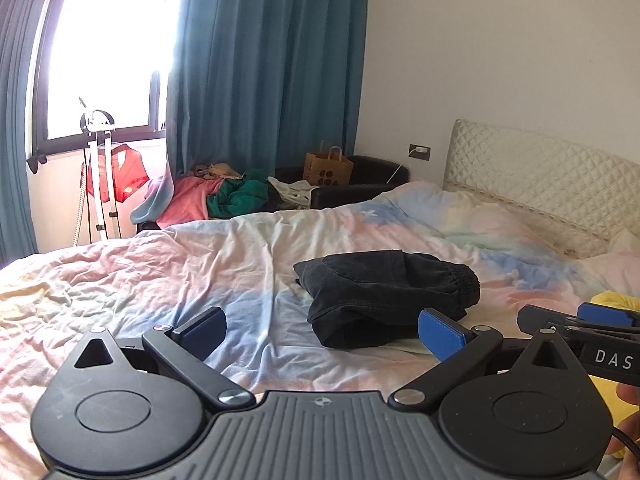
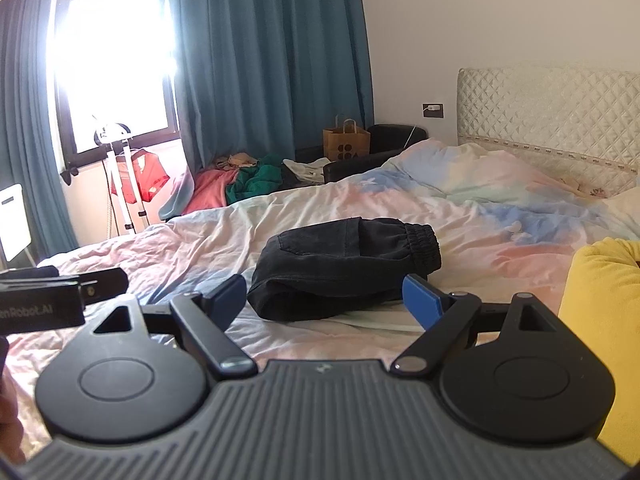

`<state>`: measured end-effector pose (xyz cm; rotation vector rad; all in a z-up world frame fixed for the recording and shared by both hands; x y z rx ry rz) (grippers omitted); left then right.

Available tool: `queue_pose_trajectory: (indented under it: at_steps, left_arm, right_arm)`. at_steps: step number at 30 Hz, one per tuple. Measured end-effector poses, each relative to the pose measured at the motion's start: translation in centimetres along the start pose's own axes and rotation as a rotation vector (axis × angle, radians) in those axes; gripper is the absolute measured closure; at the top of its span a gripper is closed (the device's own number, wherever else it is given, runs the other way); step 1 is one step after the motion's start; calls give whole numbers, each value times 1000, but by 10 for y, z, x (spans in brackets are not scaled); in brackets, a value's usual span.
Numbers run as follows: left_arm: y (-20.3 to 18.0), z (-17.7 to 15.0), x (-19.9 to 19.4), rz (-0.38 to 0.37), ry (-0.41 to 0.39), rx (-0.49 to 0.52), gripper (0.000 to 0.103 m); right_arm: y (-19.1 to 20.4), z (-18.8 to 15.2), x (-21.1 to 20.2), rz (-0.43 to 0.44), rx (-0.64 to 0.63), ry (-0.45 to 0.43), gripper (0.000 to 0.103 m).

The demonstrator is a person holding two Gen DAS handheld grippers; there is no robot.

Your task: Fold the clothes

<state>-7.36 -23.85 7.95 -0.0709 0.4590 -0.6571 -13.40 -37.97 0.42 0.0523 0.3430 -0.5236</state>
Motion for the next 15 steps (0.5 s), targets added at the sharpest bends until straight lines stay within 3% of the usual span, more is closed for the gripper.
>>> queue_pose_trajectory:
  at_steps: [15]
  left_arm:
    - [-2, 3, -13, 1, -6, 24, 0]
  right_arm:
    - [10, 6, -12, 24, -13, 6, 16]
Point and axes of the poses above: each gripper's, at about its wrist camera, not at the fingertips, and x roughly the way its jaws point, y to its left, z to its top, the point moved 4 cm from there along x, roughly the way its jaws point, and after that the axes turned 10 degrees about -x, right-handed, at the moved point
